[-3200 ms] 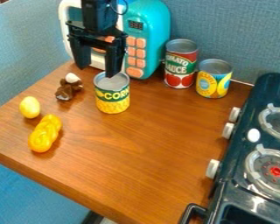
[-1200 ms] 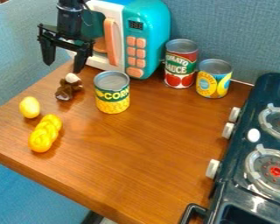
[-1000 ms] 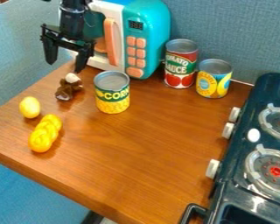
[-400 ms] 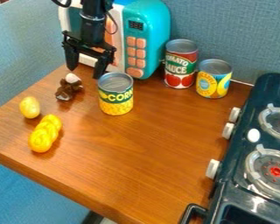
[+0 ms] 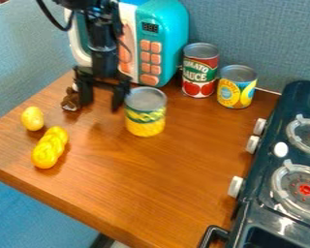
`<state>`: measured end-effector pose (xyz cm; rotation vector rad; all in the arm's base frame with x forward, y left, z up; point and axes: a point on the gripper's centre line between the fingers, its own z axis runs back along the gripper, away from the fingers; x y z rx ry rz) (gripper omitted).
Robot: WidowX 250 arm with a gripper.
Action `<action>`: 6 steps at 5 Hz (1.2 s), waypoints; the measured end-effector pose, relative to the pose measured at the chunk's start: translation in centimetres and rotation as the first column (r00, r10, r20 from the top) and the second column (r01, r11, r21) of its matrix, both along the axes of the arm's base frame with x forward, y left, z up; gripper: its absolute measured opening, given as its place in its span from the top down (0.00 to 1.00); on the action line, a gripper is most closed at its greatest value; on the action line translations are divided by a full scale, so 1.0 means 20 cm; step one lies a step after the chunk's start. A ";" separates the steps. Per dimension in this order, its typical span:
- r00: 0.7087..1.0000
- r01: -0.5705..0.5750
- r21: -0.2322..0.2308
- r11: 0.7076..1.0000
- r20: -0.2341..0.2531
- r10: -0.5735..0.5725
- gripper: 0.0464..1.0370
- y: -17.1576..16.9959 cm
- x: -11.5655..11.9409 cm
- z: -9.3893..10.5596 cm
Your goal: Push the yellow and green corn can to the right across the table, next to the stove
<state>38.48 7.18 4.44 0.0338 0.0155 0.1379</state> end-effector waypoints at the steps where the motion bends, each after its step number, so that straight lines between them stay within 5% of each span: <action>1: 0.998 0.065 -0.055 0.996 0.026 -0.064 0.04 -0.20 -0.02 -0.02; 3: 0.983 0.174 -0.075 0.982 0.078 -0.168 0.04 -0.48 -0.01 -0.01; 6: 0.980 0.097 0.015 0.995 0.173 -0.098 0.04 -0.41 -0.08 0.27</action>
